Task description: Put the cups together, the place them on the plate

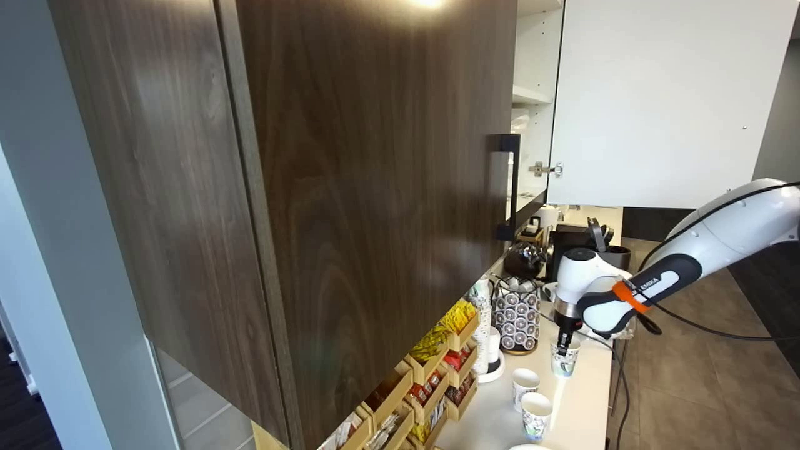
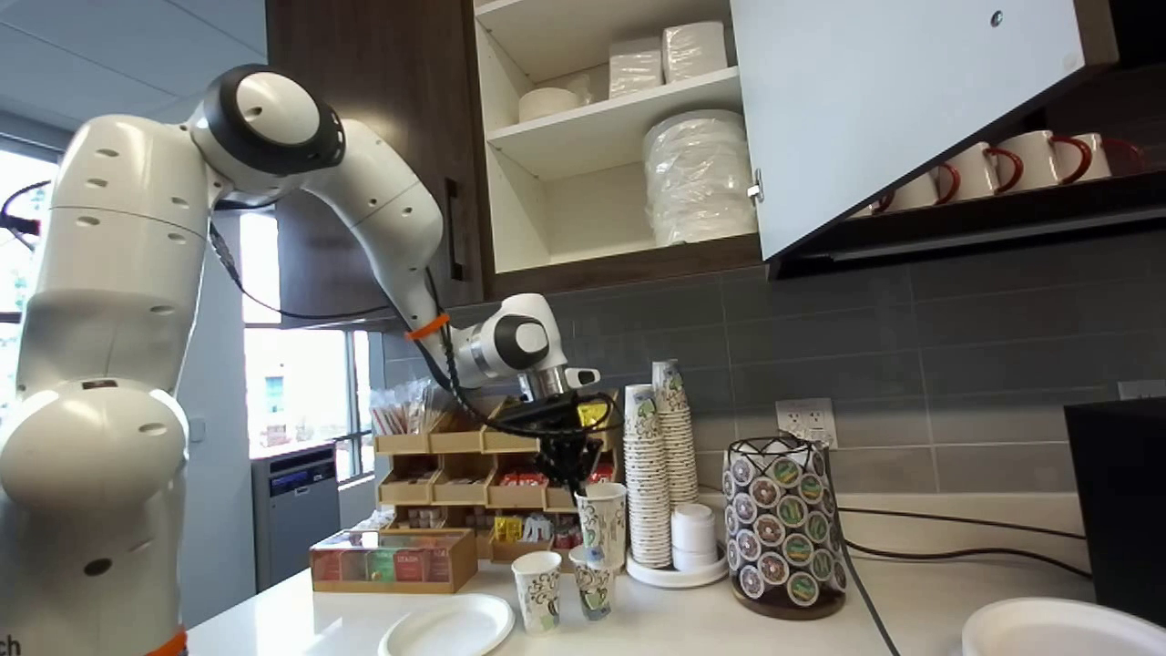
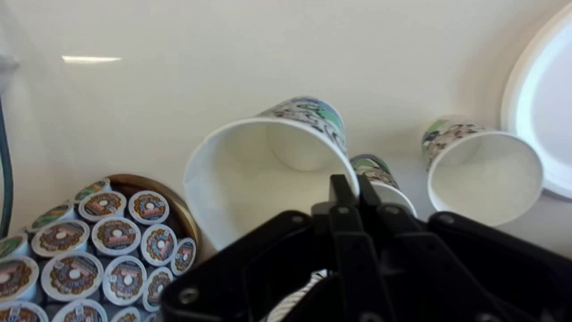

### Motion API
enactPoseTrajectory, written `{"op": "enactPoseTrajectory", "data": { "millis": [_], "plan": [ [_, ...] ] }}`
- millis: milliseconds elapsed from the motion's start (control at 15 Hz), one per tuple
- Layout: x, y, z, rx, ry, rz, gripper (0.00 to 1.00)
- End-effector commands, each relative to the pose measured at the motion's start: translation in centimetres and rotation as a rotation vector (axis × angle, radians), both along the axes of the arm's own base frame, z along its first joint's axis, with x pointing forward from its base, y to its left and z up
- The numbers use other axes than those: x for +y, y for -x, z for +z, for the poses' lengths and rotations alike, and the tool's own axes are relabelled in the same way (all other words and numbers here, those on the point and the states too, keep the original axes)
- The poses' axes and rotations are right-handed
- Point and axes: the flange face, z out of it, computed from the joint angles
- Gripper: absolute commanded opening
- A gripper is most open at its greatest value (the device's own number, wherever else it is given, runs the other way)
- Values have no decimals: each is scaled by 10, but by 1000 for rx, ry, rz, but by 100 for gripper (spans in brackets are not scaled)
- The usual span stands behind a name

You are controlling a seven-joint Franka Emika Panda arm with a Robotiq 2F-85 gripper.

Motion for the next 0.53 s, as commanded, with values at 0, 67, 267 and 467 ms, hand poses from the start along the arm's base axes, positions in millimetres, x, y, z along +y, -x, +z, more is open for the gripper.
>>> {"op": "enactPoseTrajectory", "data": {
  "millis": [0, 67, 267, 467],
  "plan": [
    [50, 25, 26, 19, -29, 96, 7],
    [66, 28, 27, 29, -39, 126, 7],
    [103, 35, 18, 58, -87, 198, 7],
    [123, 40, -1, 87, -101, 243, 6]
  ]
}}
